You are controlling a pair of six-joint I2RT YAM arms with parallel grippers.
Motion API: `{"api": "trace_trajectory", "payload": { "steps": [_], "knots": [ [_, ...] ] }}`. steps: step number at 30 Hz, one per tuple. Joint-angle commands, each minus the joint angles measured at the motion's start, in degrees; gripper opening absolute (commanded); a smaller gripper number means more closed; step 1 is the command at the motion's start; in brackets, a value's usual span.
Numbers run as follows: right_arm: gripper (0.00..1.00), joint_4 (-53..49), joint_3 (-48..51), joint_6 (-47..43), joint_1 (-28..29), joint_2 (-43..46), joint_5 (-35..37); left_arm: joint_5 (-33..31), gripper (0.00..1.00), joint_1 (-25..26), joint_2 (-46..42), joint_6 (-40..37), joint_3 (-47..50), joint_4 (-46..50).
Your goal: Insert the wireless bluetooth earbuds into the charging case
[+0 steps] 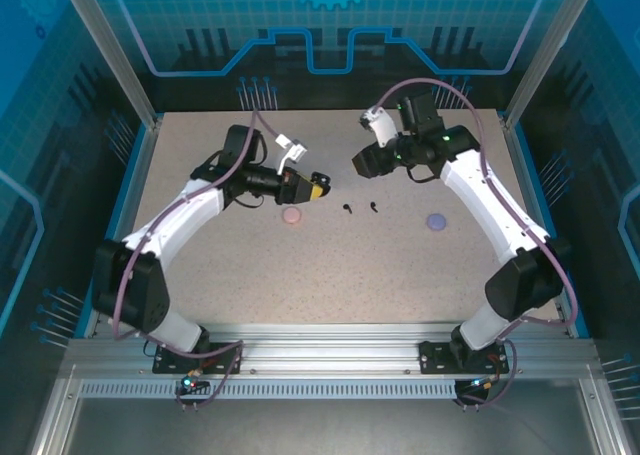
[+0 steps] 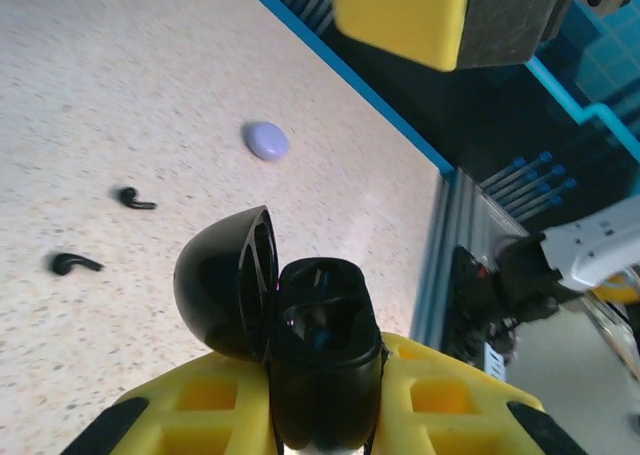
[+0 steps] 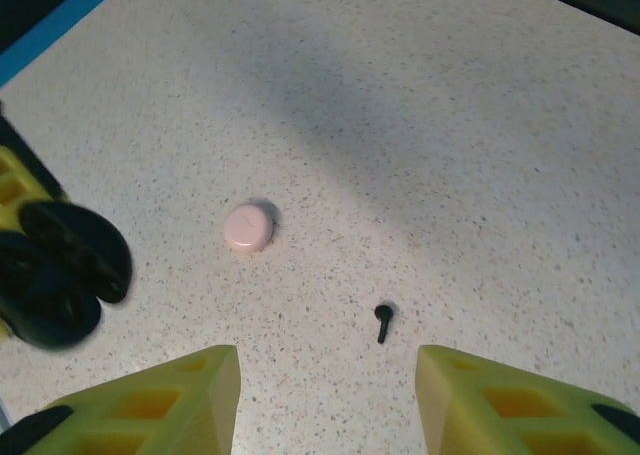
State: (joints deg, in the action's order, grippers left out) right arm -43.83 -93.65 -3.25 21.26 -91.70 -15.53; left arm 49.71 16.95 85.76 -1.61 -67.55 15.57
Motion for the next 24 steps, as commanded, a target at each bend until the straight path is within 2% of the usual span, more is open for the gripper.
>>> {"api": "trace_trajectory", "payload": {
  "steps": [1, 5, 8, 14, 24],
  "knots": [
    [0.51, 1.52, 3.09, 7.03, -0.51, -0.52, -0.11, -8.45, 0.00, -0.61, -6.49, 6.08, 6.53, -16.07],
    [0.50, 1.60, 5.28, 11.88, -0.11, -6.91, 3.31, -16.57, 0.00, -0.51, -14.26, 10.14, 16.54, -31.32],
    [0.48, 1.43, 4.63, 14.41, 1.32, -12.57, 5.92, -21.09, 0.00, 0.05, -17.70, 10.97, 20.19, -37.75],
    [0.45, -1.91, -1.12, 17.22, 4.50, -23.84, 12.33, -27.93, 0.00, 1.91, -21.50, 11.68, 21.38, -40.07],
    [0.43, -8.37, -11.52, 16.97, 8.34, -35.03, 21.24, -28.51, 0.00, 3.36, -23.17, 13.12, 21.51, -41.23]
  ]
}}
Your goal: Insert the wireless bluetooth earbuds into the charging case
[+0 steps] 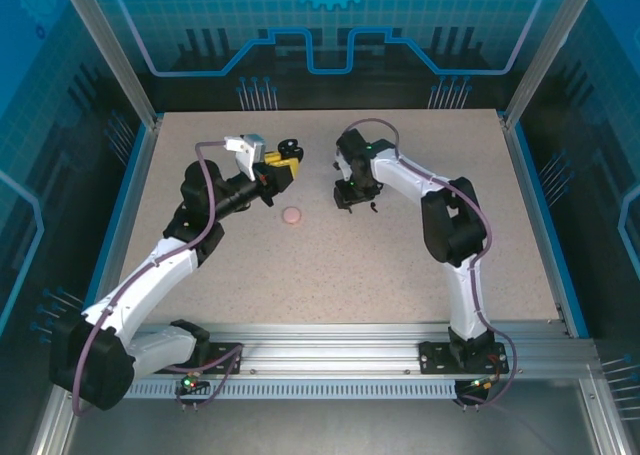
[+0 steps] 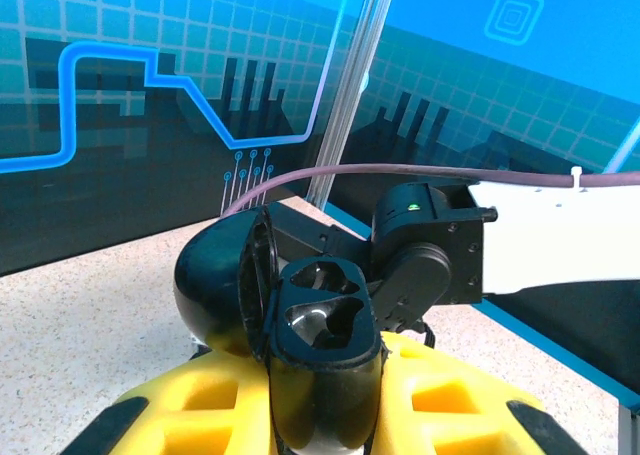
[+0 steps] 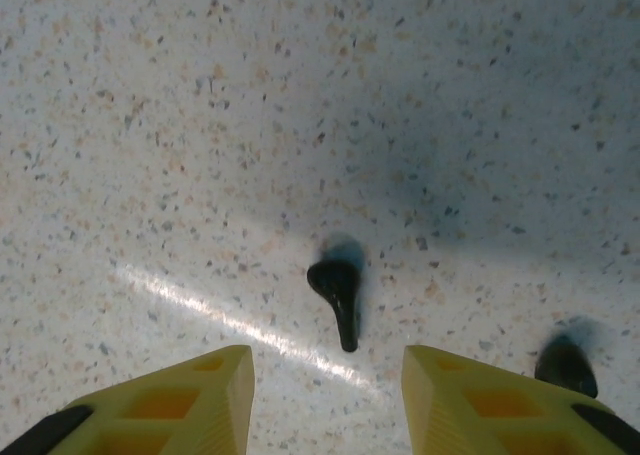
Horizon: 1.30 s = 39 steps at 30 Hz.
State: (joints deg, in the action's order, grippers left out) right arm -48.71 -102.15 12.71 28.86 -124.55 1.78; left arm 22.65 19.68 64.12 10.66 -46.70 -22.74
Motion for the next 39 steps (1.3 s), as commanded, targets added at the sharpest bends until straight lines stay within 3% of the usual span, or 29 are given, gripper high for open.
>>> {"api": "trace_trajectory", "payload": {
  "steps": [1, 9, 22, 36, 39],
  "knots": [
    [0.43, -3.71, -3.75, 1.22, 0.84, -2.93, 4.18, -1.62, 0.00, 0.72, -1.64, 0.99, 0.64, -2.92],
    [0.41, -7.15, -9.83, 0.59, 2.06, -8.24, 6.13, -1.95, 0.00, 0.97, -3.01, 0.86, 0.46, -2.49],
    [0.36, -8.25, -11.51, -0.38, 3.08, -12.00, 6.99, -2.09, 0.00, 1.02, -4.17, 0.86, 0.76, -2.31],
    [0.32, -8.36, -10.49, -0.51, 3.00, -11.98, 7.85, -1.82, 0.00, 1.06, -4.44, 0.94, 1.19, -1.87],
    [0.27, -7.87, -8.87, -0.58, 2.95, -11.03, 7.52, -1.74, 0.00, 1.02, -4.46, 0.96, 1.31, -1.87]
  ]
}}
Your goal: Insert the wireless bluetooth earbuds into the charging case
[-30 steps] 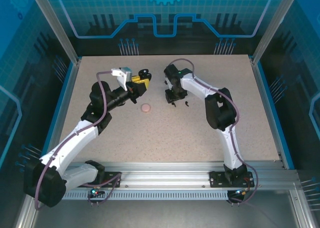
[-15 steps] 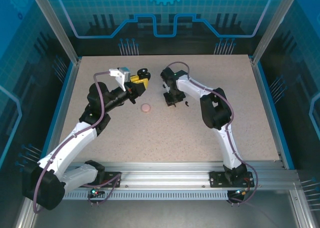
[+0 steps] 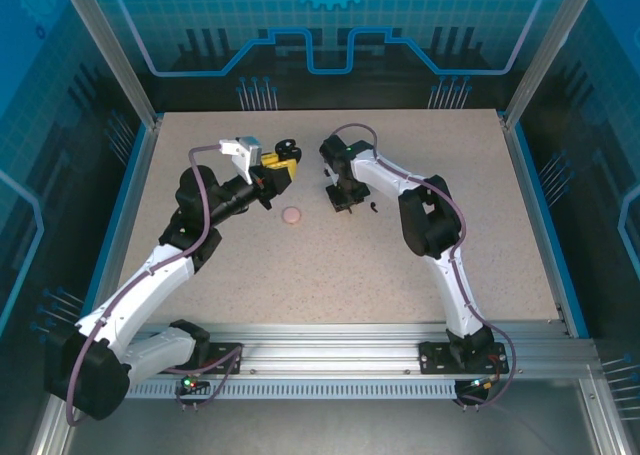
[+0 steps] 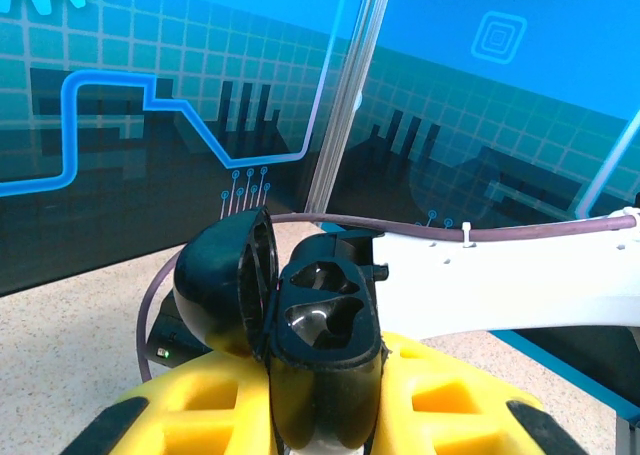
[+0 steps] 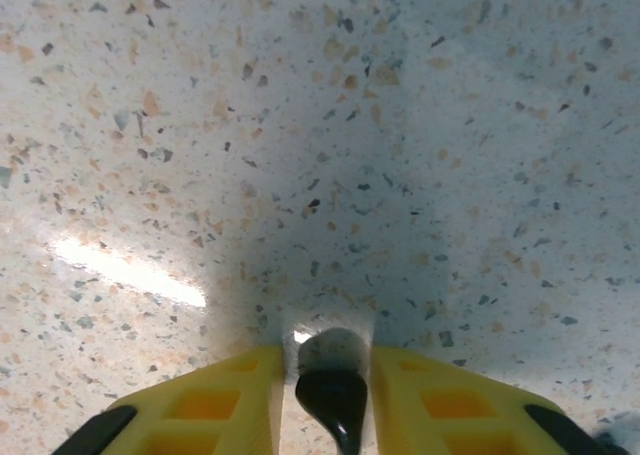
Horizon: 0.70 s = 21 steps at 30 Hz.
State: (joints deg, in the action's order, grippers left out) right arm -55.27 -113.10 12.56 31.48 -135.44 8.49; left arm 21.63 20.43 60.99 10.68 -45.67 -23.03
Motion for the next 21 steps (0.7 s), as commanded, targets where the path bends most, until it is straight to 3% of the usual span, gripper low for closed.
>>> {"api": "trace_trajectory", "payload": {
  "steps": [1, 10, 21],
  "knots": [
    [0.24, -1.00, 2.53, -0.43, 0.33, 0.16, 0.67, -0.62, 0.00, 0.40, -1.31, 1.02, 0.27, -1.58],
    [0.12, 0.52, 4.93, 0.18, 0.00, 1.85, -0.29, -0.53, 0.00, 0.73, -1.05, 1.02, 0.12, -1.23],
    [0.08, 5.72, 12.02, 3.93, -2.08, 17.72, -3.00, -0.06, 0.00, 1.94, -1.25, -1.48, 1.48, -2.88]
  ]
}}
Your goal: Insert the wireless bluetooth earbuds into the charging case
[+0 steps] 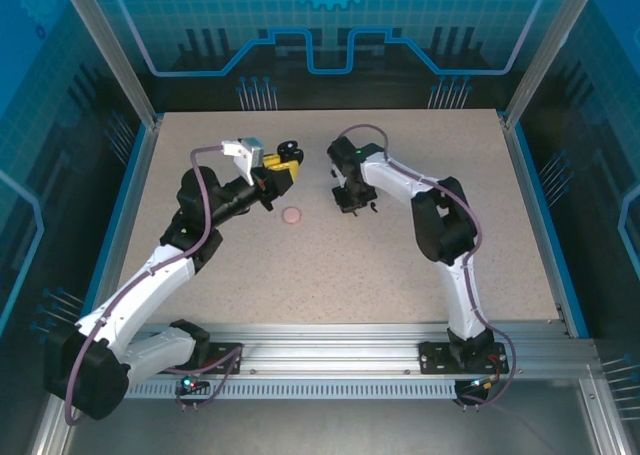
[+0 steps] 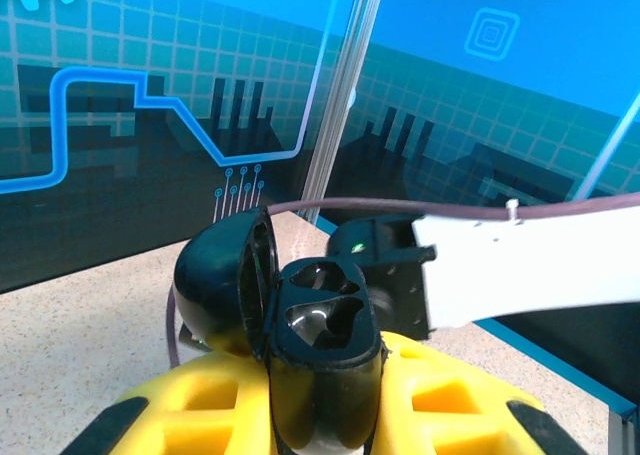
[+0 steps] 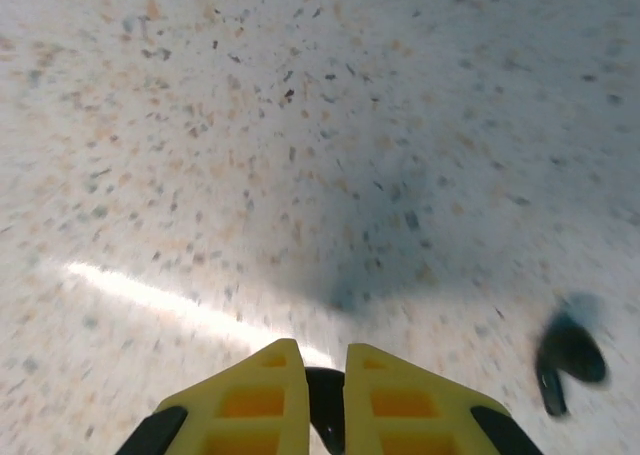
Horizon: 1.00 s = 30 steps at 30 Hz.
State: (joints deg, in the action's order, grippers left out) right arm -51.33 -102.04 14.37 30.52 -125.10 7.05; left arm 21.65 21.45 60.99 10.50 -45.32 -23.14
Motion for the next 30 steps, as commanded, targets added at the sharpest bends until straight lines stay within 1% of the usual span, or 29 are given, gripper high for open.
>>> {"api": "trace_trajectory", "payload": {
  "steps": [1, 5, 9, 12, 16, 22, 28, 30],
  "knots": [
    [0.08, 2.38, 1.86, 2.52, -1.38, 9.83, -1.73, -0.45, 0.00, 1.43, -1.23, -2.25, 1.63, -3.65],
    [0.08, 3.81, 3.87, 4.05, -2.37, 18.80, -2.99, -2.83, 0.00, 3.68, -1.03, -6.52, 3.79, -8.88],
    [0.08, 6.28, 4.76, 5.17, -2.67, 27.97, -2.97, -5.07, 0.00, 6.34, 0.68, -13.26, 6.56, -16.45],
    [0.08, 9.70, 5.70, 5.99, -2.66, 34.56, -3.18, -5.73, 0.00, 7.47, 2.62, -16.23, 6.66, -18.35],
    [0.09, 16.74, 8.72, 6.20, -1.77, 42.70, -4.53, -6.77, 0.00, 9.12, 4.79, -18.60, 5.81, -19.40],
    [0.10, 26.89, 13.87, 4.79, 2.17, 50.71, -8.16, -8.32, 0.00, 10.90, 6.83, -21.70, 3.45, -18.53],
    [0.10, 34.83, 18.95, 2.99, 5.88, 54.39, -12.42, -8.71, 0.00, 11.57, 8.47, -22.19, 0.78, -17.29],
    [0.10, 38.25, 21.54, 2.29, 7.09, 55.51, -12.78, -8.56, 0.00, 12.07, 8.81, -22.82, 0.16, -16.95]
  ]
}}
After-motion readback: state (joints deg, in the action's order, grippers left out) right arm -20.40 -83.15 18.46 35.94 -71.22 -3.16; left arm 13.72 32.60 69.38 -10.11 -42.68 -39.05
